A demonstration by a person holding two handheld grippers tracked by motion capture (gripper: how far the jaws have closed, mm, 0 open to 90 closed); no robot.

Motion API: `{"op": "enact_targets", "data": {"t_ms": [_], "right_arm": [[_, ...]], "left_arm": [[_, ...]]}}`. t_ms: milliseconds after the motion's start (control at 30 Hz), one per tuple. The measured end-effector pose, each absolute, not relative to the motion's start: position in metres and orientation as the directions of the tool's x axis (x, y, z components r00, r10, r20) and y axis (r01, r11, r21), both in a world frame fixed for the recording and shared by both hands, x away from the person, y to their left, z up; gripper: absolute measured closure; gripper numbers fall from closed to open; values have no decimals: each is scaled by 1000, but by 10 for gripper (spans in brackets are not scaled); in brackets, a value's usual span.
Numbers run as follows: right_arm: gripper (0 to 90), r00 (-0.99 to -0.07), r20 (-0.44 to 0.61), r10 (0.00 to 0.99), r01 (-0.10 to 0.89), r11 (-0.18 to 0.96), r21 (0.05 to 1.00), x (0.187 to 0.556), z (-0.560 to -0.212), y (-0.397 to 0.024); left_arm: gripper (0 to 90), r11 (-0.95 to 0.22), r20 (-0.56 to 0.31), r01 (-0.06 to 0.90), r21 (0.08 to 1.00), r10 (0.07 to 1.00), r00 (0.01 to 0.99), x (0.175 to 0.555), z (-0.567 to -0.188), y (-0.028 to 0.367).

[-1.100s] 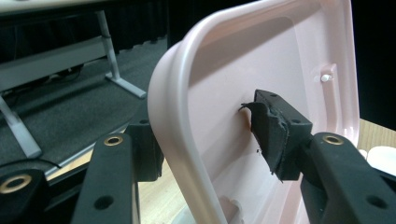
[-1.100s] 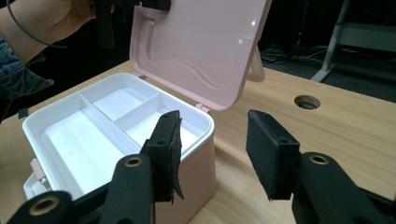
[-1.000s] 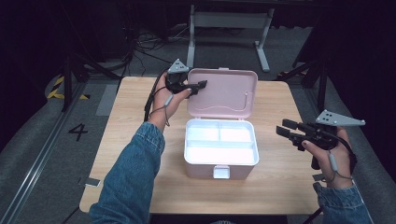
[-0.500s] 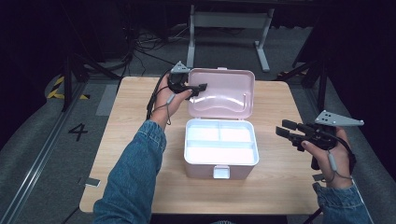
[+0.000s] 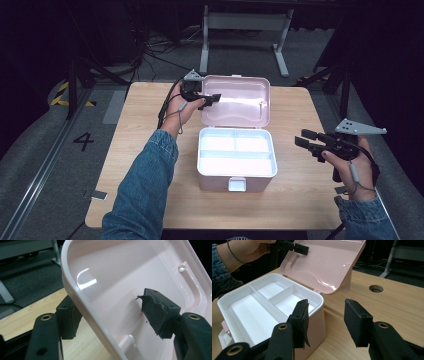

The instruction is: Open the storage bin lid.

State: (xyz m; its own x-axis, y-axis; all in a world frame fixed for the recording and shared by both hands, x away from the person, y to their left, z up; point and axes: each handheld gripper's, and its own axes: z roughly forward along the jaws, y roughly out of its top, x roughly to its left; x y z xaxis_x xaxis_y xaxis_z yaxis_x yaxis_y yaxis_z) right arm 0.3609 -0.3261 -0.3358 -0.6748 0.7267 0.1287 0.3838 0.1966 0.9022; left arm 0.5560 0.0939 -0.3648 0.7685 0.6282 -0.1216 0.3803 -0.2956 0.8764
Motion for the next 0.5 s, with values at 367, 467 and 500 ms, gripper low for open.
{"op": "enact_targets", "data": {"t_ms": [367, 467, 500], "right_arm": [[546, -676, 129, 726, 388, 202, 899, 363, -339, -325], [545, -675, 132, 726, 392, 202, 897, 363, -339, -325], [544, -676, 131, 725, 391, 203, 898, 363, -339, -325]], "left_arm": [[374, -310, -141, 438, 844, 659, 739, 560, -380, 102], [374, -309, -150, 449, 838, 662, 734, 561, -383, 102], [373, -314, -151, 460, 831, 668, 728, 561, -384, 102]]}}
